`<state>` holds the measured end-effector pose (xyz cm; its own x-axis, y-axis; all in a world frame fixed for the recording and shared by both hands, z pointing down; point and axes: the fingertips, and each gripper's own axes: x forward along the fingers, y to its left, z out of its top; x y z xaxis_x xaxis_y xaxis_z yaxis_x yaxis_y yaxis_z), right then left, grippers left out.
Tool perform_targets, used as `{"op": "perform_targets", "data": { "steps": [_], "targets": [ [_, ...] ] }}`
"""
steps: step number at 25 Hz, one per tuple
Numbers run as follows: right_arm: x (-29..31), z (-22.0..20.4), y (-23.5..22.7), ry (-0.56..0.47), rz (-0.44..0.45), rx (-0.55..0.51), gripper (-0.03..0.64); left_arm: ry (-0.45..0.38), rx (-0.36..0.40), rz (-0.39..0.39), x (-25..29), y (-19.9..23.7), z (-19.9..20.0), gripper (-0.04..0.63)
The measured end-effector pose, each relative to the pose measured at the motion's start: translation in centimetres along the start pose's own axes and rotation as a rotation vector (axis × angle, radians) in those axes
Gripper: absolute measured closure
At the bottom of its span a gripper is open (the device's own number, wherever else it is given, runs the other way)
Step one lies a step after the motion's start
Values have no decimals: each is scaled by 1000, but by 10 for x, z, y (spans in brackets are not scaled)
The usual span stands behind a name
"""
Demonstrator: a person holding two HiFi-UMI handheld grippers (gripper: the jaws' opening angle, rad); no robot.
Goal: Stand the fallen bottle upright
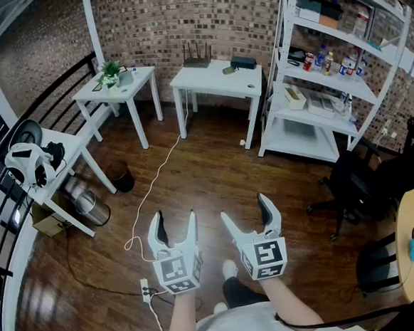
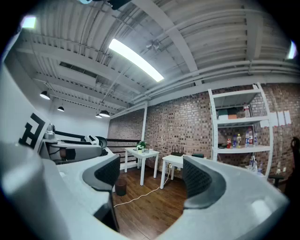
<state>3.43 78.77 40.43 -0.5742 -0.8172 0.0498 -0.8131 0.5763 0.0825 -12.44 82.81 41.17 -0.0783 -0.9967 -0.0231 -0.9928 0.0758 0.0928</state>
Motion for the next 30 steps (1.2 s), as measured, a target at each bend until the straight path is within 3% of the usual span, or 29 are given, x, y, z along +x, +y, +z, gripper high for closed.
{"op": "perform_targets", "data": {
  "steps": [5, 11, 15, 18, 21, 27, 30],
  "targets": [
    [76, 7, -48, -23, 15, 58, 212, -21, 30, 3, 82, -6, 12, 238],
    [159, 43, -104, -96, -1, 28, 216, -80, 46, 30, 176, -11, 48, 238],
    [195, 25, -134, -57, -11, 69, 224, -53, 54, 23, 214, -16, 27, 238],
    [224, -3, -143, 16, -3, 147, 225, 6, 47, 22, 238, -8, 8, 238],
    [254, -18, -148, 48, -20, 161, 225, 17, 43, 19, 263, 11, 1, 238],
    [331, -26, -151, 66, -39, 155, 225, 26, 34, -29, 345, 47, -7, 238],
    [382, -9, -149, 43, -45, 132, 225, 0, 29, -69, 397, 67, 7, 238]
  ]
}}
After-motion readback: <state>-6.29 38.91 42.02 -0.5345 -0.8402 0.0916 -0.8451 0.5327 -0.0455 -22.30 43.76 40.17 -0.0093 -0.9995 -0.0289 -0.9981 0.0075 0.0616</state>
